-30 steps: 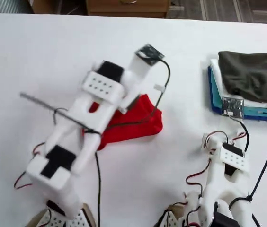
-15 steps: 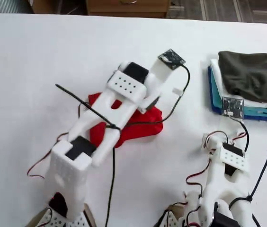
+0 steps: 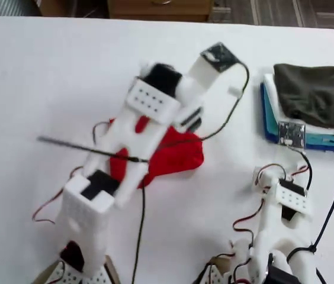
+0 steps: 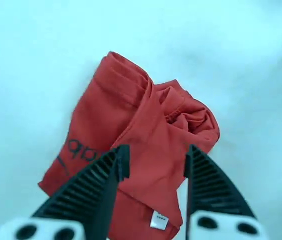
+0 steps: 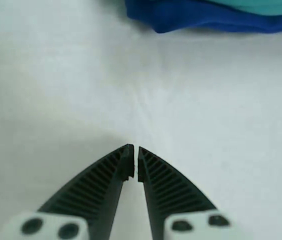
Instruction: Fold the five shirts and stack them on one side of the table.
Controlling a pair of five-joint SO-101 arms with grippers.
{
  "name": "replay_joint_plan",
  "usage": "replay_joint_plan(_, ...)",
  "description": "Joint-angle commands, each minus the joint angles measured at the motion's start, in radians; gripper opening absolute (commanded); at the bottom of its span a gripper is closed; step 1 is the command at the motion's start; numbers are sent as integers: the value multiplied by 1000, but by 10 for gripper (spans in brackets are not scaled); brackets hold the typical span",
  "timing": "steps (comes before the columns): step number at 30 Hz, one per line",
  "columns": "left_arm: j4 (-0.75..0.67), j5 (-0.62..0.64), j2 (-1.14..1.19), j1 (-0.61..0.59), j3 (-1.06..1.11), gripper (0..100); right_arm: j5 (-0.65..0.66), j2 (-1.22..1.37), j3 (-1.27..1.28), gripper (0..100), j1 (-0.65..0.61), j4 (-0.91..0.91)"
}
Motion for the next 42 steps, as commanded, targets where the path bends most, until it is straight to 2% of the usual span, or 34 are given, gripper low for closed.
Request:
replay_joint_plan(1,64,-17,-15,-118,-130,138,-8,-33,-12,22,1,-15)
replay_joint_plan(4,63,15,-34,-272,-97,12,-6,-33,-14,22,-1,-15)
replay_joint_plan(6,63,44,-52,-373,-27,32,6,-27,-51,21,-35,5)
replay_joint_plan(9,60,3,-126,-511,142,30,41,-19,-213,21,-90,193)
replay_joint_plan(13,-6,-63,-293,-660,426,29,43,30,-543,21,-248,487)
replay_joint_plan(17,-229,-98,-540,-818,866,28,43,170,-838,21,-509,707)
replay_joint_plan(22,-592,-121,-818,-1037,1506,28,43,426,-1108,22,-800,812)
replay_joint_plan(24,-720,-123,-872,-1135,1670,28,43,535,-1203,22,-877,831)
replay_joint_plan(27,-835,-115,-890,-1260,1784,28,40,696,-1346,22,-954,845)
replay_joint_plan(30,-891,-87,-890,-1318,1831,28,-18,840,-1487,22,-1003,858)
replay_joint_plan(34,-931,-58,-890,-1327,1867,28,-49,1004,-1654,22,-1061,881)
replay_joint_plan(42,-945,-58,-888,-1326,1885,28,-63,1213,-1893,22,-1046,1040)
